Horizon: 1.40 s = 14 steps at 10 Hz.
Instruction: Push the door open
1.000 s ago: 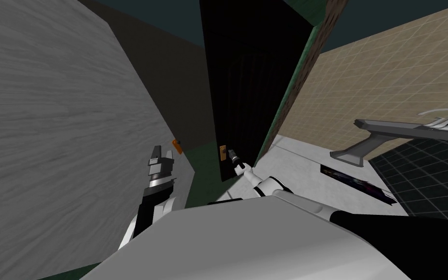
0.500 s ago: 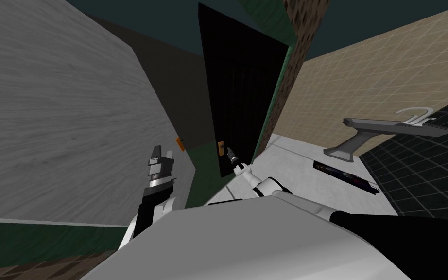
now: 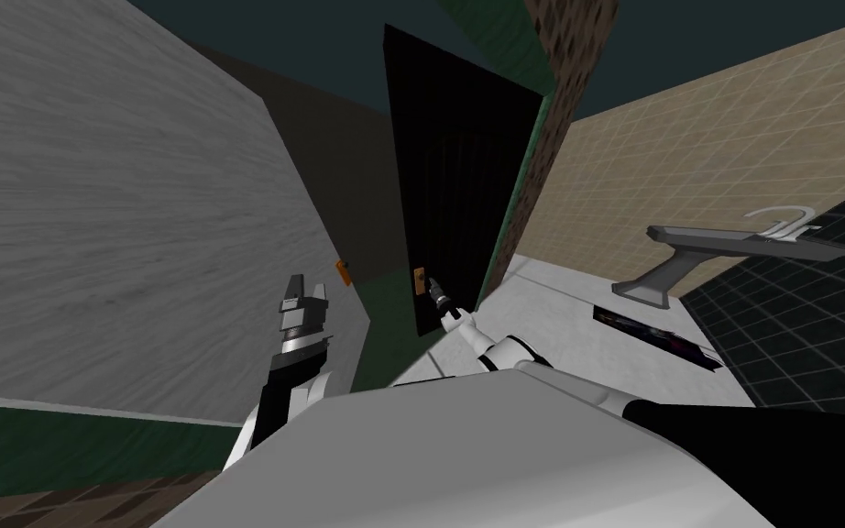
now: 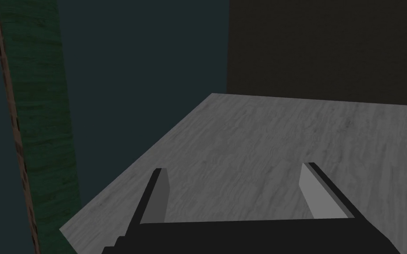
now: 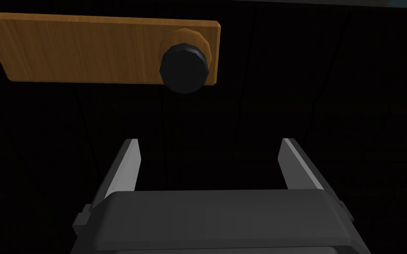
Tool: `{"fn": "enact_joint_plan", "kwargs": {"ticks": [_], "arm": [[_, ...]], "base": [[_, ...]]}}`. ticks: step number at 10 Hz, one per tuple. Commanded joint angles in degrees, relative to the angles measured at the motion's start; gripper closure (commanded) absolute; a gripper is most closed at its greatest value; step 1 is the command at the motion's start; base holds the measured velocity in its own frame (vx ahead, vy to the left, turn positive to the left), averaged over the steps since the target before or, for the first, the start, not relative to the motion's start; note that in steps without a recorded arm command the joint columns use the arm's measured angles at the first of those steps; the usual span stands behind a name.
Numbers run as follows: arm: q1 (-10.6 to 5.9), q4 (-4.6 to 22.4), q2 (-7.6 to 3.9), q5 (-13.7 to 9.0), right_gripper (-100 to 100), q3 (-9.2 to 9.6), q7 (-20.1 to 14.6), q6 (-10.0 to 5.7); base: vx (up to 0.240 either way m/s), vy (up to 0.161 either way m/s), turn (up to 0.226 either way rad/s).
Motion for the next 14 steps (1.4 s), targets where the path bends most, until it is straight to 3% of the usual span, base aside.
{"fn": "enact_joint_plan", "kwargs": {"ticks": [1, 7, 8, 13, 14], "arm": [[0.07, 0.3, -0.23, 0.0, -100, -0.20, 0.2, -0.43], [0.10, 0.9, 0.26, -0.2, -100, -0.73, 0.5, -1.26], [0.10, 0.9, 0.26, -0.2, 100, -0.73, 0.5, -1.26], [0.10, 0.9, 0.26, -0.2, 100, -0.73, 0.5, -1.26], [0.04, 1.2, -0.29, -1.0, 100, -1.63, 1.9, -1.31]], "base": [[0.195, 0.055, 0.023], [0.168, 0.062, 0.019], [-0.009, -0.002, -0.003], [-0.013, -0.005, 0.001], [0.097, 0.026, -0.007]]}}
